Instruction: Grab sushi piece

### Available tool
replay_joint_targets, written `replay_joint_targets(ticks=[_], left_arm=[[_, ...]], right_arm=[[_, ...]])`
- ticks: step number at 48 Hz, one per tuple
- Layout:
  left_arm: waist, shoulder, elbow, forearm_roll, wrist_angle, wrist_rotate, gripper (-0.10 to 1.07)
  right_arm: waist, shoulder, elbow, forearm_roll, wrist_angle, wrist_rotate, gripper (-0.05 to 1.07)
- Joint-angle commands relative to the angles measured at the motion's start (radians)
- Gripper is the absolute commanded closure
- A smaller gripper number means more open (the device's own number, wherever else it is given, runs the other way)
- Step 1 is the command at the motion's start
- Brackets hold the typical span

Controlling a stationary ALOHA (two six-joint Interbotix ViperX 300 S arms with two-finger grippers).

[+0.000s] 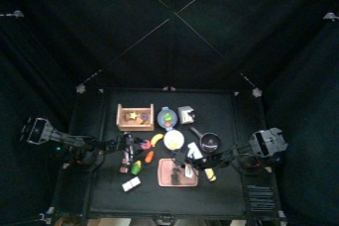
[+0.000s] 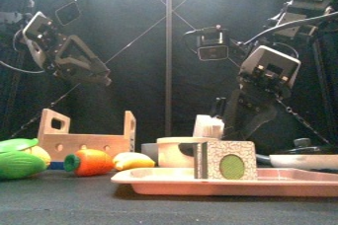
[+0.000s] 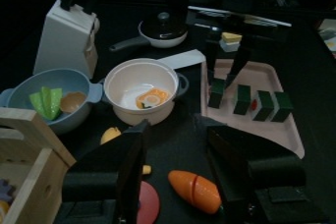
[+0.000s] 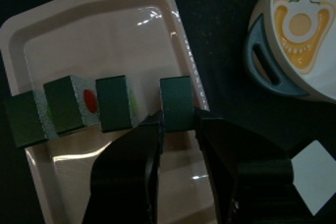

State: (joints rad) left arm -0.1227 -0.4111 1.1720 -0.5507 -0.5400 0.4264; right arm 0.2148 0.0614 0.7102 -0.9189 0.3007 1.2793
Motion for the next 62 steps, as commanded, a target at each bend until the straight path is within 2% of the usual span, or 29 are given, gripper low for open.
replay_joint_targets(ticks=[1,35,62], left_arm=[[0.0,0.0,-0.011,0.0,-0.003,0.0,0.17],[0.002,-0.002,-0.011,0.0,-0.003,0.0,0.17],[0.0,-0.002,-0.012,0.0,-0.003,0.003,0.17]], right_arm=[[-0.002,-0.051,-0.028,-0.003,0.006,0.0,0.39],[-0.002,-0.072,-0.032,0.009,0.034,0.0,0.39],[-0.003,-0.077,-0.072,0.009,0.06,0.0,0.39]])
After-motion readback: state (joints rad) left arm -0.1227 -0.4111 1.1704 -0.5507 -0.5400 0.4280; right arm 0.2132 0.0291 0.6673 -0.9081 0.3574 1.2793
